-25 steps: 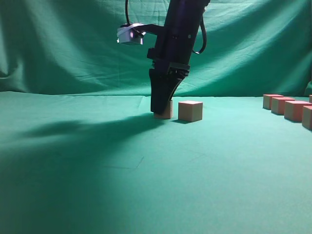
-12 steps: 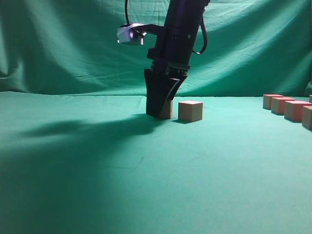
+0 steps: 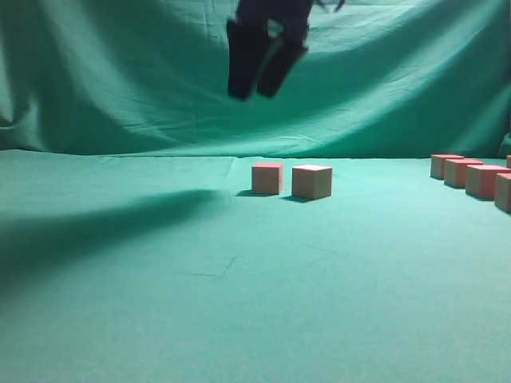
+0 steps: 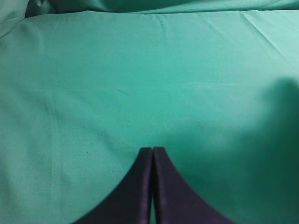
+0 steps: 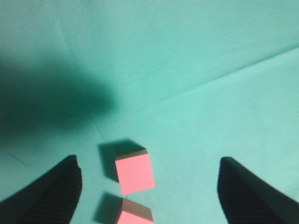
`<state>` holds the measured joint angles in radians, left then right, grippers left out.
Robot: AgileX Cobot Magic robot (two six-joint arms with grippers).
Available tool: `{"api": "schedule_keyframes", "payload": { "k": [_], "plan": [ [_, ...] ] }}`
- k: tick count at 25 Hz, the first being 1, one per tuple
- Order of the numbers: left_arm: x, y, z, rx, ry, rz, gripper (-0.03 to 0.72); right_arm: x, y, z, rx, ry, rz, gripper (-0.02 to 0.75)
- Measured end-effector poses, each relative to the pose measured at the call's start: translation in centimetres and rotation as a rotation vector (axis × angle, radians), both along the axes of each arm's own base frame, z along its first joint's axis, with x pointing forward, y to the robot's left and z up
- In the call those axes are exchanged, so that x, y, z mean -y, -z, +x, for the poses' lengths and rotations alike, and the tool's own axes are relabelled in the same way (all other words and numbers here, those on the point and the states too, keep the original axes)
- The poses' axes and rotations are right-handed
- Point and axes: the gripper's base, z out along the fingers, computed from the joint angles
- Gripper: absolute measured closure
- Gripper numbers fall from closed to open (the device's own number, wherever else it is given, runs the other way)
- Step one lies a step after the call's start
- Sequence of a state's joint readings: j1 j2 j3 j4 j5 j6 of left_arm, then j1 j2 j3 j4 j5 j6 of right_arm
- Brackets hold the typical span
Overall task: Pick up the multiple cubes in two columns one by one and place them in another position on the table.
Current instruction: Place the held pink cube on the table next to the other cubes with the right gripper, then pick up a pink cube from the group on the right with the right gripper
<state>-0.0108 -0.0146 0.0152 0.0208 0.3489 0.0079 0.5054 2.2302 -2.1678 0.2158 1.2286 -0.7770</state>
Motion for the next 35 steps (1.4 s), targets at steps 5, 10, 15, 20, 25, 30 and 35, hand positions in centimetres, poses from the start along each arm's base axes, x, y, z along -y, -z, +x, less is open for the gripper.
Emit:
{"api": "schedule_keyframes", "payload": {
  "k": [5, 10, 15, 20, 25, 30, 35],
  "plan": [
    [0.0, 0.0, 0.0, 0.0, 0.0, 0.0, 0.688, 1.4, -7.0, -2.2, 0.08, 0.121, 0.092, 0.181],
    [0.0, 0.0, 0.0, 0.0, 0.0, 0.0, 0.688, 4.7, -13.3, -4.6, 0.187, 0.457, 0.124, 0.181],
    [0.0, 0.0, 0.0, 0.0, 0.0, 0.0, 0.688, 9.0, -18.3, -8.7, 0.319, 0.715, 0.147, 0.181],
    [0.0, 0.0, 0.0, 0.0, 0.0, 0.0, 0.688, 13.1, -17.8, -13.0, 0.291, 0.869, 0.109, 0.181],
    [0.0, 0.0, 0.0, 0.0, 0.0, 0.0, 0.688, 17.3, -11.6, -14.5, 0.129, 1.075, -0.03, 0.181],
    [0.0, 0.0, 0.0, 0.0, 0.0, 0.0, 0.688, 20.3, -4.5, -15.2, -0.106, 1.205, -0.13, 0.181],
    [0.0, 0.0, 0.0, 0.0, 0.0, 0.0, 0.688, 20.4, 0.3, -15.5, -0.187, 1.21, -0.066, 0.181]
  ]
}}
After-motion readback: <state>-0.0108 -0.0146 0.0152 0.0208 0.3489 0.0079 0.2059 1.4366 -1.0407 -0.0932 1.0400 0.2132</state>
